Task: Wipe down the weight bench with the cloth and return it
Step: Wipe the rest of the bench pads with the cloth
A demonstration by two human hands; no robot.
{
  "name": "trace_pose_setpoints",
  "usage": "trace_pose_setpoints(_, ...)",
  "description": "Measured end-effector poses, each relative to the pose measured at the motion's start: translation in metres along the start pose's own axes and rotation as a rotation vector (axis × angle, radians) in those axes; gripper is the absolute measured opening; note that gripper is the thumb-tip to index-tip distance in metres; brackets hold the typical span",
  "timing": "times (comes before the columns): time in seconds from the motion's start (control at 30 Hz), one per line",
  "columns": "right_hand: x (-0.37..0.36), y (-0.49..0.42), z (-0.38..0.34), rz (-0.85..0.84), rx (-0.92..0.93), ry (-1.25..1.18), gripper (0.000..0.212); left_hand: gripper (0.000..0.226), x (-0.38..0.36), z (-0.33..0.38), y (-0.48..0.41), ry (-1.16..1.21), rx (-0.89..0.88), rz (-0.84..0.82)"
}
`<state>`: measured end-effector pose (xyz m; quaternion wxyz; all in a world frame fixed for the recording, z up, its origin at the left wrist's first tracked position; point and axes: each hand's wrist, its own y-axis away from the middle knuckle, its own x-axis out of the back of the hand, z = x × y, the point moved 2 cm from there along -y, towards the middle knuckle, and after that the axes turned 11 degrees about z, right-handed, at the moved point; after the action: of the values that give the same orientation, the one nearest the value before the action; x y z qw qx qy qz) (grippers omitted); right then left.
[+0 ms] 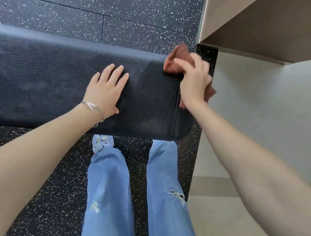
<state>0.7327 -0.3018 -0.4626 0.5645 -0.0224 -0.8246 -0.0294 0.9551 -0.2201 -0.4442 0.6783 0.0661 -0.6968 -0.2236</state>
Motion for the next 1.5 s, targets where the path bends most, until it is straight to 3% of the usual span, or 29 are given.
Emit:
trace_pose_setpoints(0.1,-0.009,-0.04,-0.003,-0.099,0.005,0.066,0.061,0.113,0.001,0.001,-0.001,-0.004,0.003,-0.006)
trace_pose_setpoints(0.17,-0.004,-0.031,0.001,-0.078,0.037,0.044,0.055,0.114,0.003,0.002,-0.001,-0.003,0.012,-0.014)
trace_pose_setpoints(0.27,0.012,0.037,0.018,0.012,-0.008,-0.011,0.047,0.114,0.005,0.003,-0.001,-0.011,0.017,-0.025)
trace_pose_setpoints(0.4,0.021,0.122,0.036,-0.057,-0.002,0.005,0.048,0.114,0.005,0.003,-0.001,-0.014,0.015,-0.02)
trace_pose_setpoints(0.6,0.012,0.026,0.026,-0.017,0.071,0.025,0.049,0.114,0.0,0.0,-0.001,-0.012,0.004,0.002)
trace_pose_setpoints(0.8,-0.003,-0.038,0.003,-0.032,-0.151,0.029,0.049,0.115,-0.001,0.001,-0.001,0.004,0.004,0.018)
trace_pose_setpoints(0.93,0.01,0.04,0.021,0.024,0.041,-0.024,0.049,0.115,0.0,0.003,0.0,0.016,0.013,0.017)
trace_pose_setpoints(1.07,0.015,0.143,0.046,-0.087,0.053,-0.015,0.048,0.115,0.0,0.004,-0.001,0.014,0.008,0.01)
trace_pose_setpoints(1.17,0.019,0.173,0.06,-0.12,0.165,-0.032,0.059,0.115,-0.001,0.003,-0.001,0.028,0.009,0.013)
trace_pose_setpoints(1.37,0.042,0.157,0.048,-0.237,0.16,-0.05,0.051,0.114,0.003,0.002,0.001,0.063,0.004,0.008)
trace_pose_setpoints(1.5,0.034,0.085,0.014,-0.111,0.095,-0.063,0.041,0.113,-0.002,0.0,0.002,0.085,-0.001,0.012)
